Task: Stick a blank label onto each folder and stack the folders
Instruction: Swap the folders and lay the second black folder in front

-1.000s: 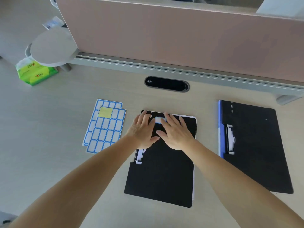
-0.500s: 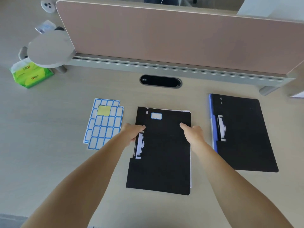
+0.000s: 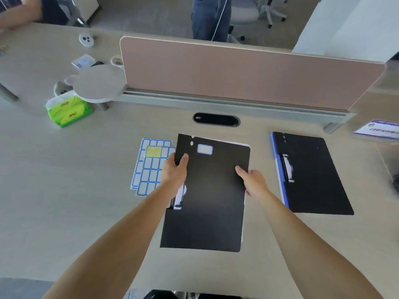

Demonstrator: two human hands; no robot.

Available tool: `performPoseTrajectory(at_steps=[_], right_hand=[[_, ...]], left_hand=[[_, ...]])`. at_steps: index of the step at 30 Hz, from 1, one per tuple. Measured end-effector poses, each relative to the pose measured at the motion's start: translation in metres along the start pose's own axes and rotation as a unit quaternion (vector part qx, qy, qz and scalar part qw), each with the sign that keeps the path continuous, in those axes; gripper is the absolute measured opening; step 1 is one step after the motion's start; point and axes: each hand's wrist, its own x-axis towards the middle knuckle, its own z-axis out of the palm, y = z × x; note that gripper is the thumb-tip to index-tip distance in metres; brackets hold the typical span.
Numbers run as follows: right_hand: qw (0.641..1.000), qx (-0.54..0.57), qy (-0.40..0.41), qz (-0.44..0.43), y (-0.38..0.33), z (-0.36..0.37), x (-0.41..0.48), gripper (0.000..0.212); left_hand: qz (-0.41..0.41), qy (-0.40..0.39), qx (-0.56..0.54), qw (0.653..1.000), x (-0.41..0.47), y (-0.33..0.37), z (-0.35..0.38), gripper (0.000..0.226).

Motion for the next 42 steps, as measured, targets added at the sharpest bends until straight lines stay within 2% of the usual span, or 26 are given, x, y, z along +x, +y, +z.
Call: performPoseTrajectory(at_steps=[2, 3, 9, 13, 17, 20, 25, 27, 33, 36, 42], right_hand=[[0.999, 0.023, -0.043, 0.012, 0.008, -0.001, -0.022, 0.047], [0.998, 0.039, -0.039, 0.019, 0.012, -0.003, -0.032, 0.046], [0.992, 0.087, 0.088, -0.025, 0.012, -0.037, -0.071, 0.040], [0.981, 0.059, 0.180, -0.040, 0.013, -0.084, -0.080, 0.046], [0.961, 0.074, 0.264, 0.026, 0.040, -0.152, -0.068, 0.049], [0.950, 0.089, 0.290, 0.072, 0.070, -0.202, -0.051, 0.051], [0.944, 0.090, 0.297, 0.114, 0.119, -0.278, -0.017, 0.054], [0.945, 0.085, 0.291, 0.121, 0.134, -0.302, 0.000, 0.054], [0.963, 0.045, 0.245, 0.103, 0.156, -0.345, 0.049, 0.052], [0.971, 0.007, 0.222, 0.087, 0.159, -0.350, 0.077, 0.054], [0.980, -0.068, 0.173, 0.077, 0.158, -0.348, 0.132, 0.056]], left_hand=[[0.004, -0.016, -0.023, 1.000, -0.003, 0.005, -0.009, 0.032], [0.004, -0.025, -0.029, 0.999, -0.005, 0.009, -0.013, 0.032], [-0.043, -0.107, -0.091, 0.989, -0.020, 0.030, -0.003, 0.030], [-0.074, -0.154, -0.086, 0.981, -0.033, 0.041, 0.029, 0.026], [-0.072, -0.155, -0.025, 0.985, -0.036, 0.048, 0.073, 0.028], [-0.106, -0.178, -0.007, 0.978, -0.040, 0.055, 0.118, 0.024], [-0.158, -0.215, -0.006, 0.964, -0.064, 0.068, 0.208, 0.016], [-0.152, -0.227, 0.006, 0.962, -0.070, 0.068, 0.244, 0.020], [-0.151, -0.157, 0.069, 0.974, -0.064, 0.064, 0.331, 0.021], [-0.148, -0.112, 0.106, 0.977, -0.063, 0.069, 0.350, 0.027], [-0.182, -0.056, 0.111, 0.975, -0.057, 0.065, 0.371, 0.018]])
